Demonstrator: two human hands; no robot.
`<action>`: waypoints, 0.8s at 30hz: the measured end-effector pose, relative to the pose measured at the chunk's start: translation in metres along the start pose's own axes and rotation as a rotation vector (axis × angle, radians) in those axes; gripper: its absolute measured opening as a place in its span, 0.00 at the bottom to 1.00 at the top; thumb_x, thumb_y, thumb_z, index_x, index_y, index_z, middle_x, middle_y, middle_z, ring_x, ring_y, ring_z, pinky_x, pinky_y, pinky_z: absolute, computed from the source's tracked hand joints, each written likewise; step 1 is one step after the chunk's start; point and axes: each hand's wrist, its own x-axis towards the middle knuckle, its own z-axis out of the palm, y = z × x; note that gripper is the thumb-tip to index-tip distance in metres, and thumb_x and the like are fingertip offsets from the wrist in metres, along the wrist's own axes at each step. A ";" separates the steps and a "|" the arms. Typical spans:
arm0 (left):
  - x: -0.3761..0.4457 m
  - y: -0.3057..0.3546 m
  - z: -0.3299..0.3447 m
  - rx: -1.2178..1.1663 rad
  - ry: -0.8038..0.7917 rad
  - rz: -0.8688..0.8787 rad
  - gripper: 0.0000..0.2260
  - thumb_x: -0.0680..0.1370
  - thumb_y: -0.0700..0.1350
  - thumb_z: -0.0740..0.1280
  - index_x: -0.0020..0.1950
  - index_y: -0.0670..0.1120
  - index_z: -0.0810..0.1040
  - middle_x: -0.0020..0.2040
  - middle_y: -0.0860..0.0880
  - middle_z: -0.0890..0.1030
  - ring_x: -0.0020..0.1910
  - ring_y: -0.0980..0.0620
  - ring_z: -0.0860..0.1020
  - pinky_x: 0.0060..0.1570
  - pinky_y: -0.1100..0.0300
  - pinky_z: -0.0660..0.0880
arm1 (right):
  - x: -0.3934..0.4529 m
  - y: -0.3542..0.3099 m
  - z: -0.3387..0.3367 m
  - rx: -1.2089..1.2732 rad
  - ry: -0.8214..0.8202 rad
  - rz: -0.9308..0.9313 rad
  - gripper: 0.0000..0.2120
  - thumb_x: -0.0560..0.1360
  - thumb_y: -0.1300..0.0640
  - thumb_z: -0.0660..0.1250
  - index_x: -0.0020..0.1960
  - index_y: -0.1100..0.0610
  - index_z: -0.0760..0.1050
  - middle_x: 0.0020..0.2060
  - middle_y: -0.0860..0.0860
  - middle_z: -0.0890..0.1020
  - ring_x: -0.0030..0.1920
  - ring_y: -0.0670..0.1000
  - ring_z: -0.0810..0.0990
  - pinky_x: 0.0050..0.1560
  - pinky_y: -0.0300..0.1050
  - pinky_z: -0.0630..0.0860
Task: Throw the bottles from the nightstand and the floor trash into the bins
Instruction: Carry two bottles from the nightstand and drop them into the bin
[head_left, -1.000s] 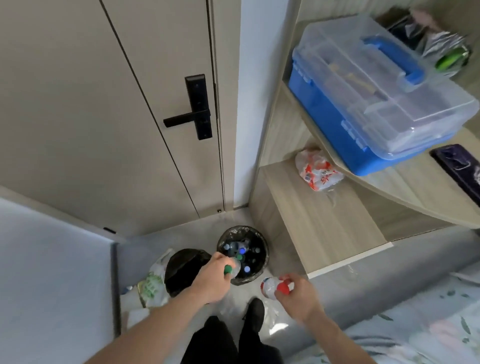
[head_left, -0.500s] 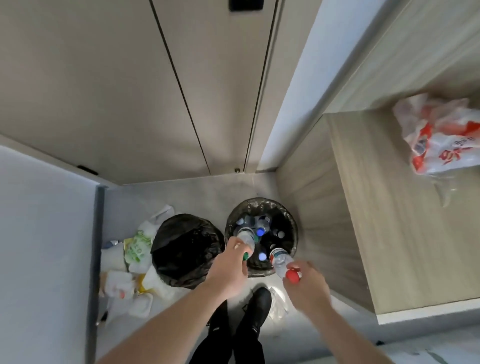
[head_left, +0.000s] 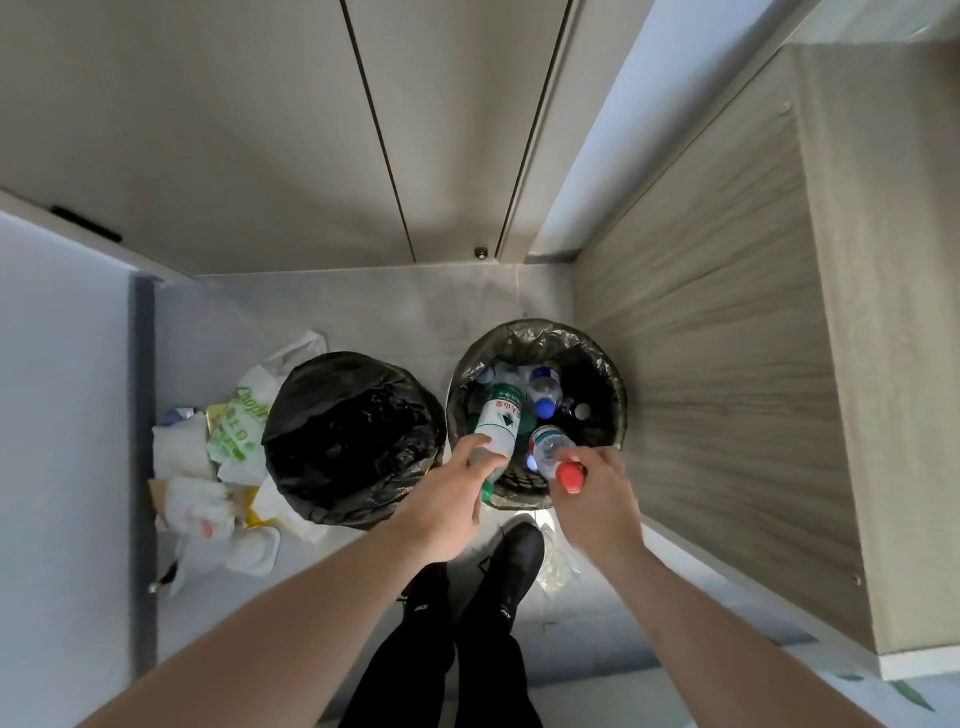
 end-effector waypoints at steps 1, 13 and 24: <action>-0.004 0.001 -0.002 -0.003 0.002 0.003 0.26 0.78 0.37 0.65 0.73 0.56 0.67 0.76 0.54 0.59 0.45 0.45 0.82 0.49 0.49 0.80 | 0.000 -0.002 0.000 0.002 0.016 -0.001 0.15 0.76 0.59 0.70 0.62 0.51 0.81 0.58 0.51 0.73 0.46 0.55 0.77 0.48 0.43 0.69; -0.065 -0.009 -0.022 -0.060 0.002 -0.182 0.21 0.79 0.40 0.61 0.70 0.55 0.70 0.73 0.60 0.59 0.51 0.47 0.82 0.53 0.51 0.77 | -0.006 -0.013 -0.006 -0.031 -0.182 0.050 0.23 0.73 0.65 0.69 0.67 0.51 0.78 0.64 0.53 0.72 0.55 0.57 0.80 0.61 0.48 0.76; -0.224 0.048 -0.092 -0.256 0.197 -0.484 0.20 0.79 0.44 0.63 0.71 0.57 0.70 0.75 0.58 0.58 0.67 0.51 0.73 0.62 0.57 0.74 | -0.135 -0.089 -0.089 -0.121 -0.438 -0.228 0.25 0.77 0.57 0.70 0.73 0.48 0.70 0.70 0.43 0.66 0.60 0.43 0.72 0.56 0.33 0.68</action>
